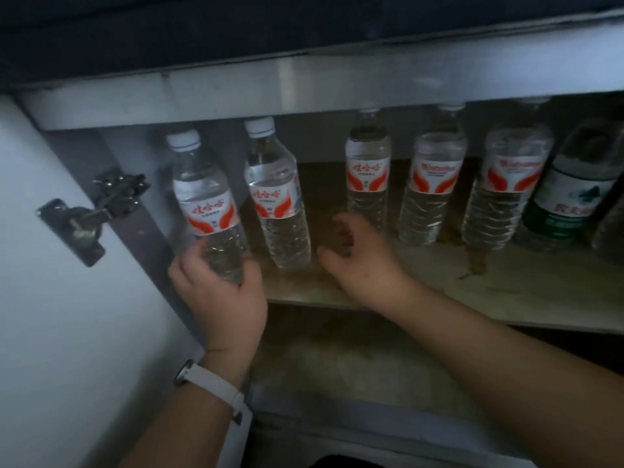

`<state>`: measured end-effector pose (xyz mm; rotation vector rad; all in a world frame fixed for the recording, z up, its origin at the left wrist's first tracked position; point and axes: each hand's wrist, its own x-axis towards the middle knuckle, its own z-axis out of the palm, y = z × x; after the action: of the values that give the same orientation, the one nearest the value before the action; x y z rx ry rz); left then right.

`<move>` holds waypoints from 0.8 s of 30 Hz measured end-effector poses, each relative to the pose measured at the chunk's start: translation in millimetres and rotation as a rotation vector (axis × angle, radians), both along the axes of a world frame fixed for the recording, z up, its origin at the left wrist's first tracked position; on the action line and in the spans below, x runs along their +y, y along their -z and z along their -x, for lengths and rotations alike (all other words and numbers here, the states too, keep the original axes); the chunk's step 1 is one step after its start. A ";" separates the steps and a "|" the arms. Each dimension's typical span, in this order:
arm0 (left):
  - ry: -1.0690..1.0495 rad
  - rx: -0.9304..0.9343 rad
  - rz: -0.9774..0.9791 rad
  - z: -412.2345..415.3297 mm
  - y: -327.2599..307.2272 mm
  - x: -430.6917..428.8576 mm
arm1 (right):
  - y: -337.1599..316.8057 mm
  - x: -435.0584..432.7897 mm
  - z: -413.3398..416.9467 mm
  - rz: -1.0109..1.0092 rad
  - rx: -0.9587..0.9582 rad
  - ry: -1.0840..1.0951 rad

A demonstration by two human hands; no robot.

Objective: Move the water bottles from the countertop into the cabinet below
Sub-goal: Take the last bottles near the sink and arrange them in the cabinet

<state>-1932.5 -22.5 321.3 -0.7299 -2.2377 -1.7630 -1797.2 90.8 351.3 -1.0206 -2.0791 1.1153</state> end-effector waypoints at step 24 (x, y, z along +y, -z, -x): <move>0.074 -0.099 -0.124 46.9 -2.7 54.3 | 15.5 3.6 92.7 -0.108 0.041 0.285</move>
<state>-1979.4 31.8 324.0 -0.7232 -2.1639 -1.9939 -1889.9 94.4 335.8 -1.1852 -1.8683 0.8650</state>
